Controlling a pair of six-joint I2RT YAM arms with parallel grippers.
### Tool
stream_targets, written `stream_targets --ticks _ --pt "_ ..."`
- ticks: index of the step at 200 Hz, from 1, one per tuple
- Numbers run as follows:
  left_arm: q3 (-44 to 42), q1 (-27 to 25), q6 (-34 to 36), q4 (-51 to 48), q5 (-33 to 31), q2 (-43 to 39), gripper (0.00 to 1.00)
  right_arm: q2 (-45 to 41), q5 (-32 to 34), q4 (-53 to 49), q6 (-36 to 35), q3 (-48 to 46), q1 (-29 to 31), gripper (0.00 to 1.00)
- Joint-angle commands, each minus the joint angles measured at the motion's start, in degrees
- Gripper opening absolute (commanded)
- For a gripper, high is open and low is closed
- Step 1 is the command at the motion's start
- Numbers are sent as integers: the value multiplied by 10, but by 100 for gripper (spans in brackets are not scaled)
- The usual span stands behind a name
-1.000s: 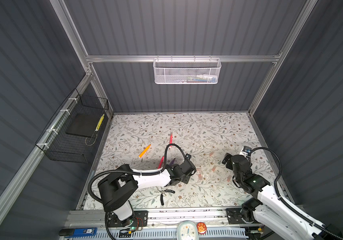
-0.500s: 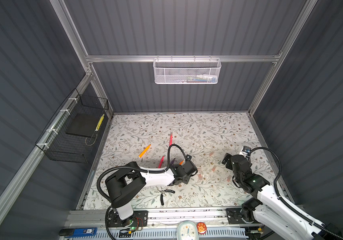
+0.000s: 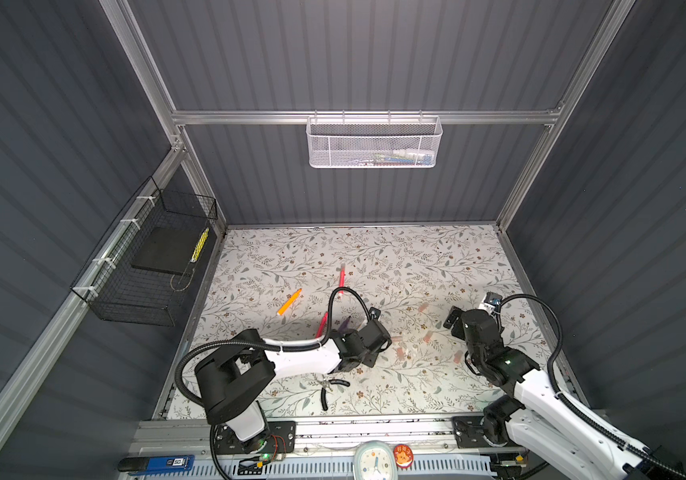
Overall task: Insert the pens into the pen caps
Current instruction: 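Lower the left gripper and close on the nearer orange marker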
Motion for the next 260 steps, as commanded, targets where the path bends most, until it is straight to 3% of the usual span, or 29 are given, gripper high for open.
stream_targets --ticks 1,131,209,260 --pt "-10 -1 -3 5 -23 -14 59 4 5 -2 -3 13 4 99" --pt "39 0 0 -12 -29 77 59 -1 3 -3 -4 12 5 99" --pt "71 0 5 -40 -11 119 35 -1 5 -3 -3 12 6 99" --pt "73 0 6 -78 6 99 35 0 5 -3 -3 12 6 99"
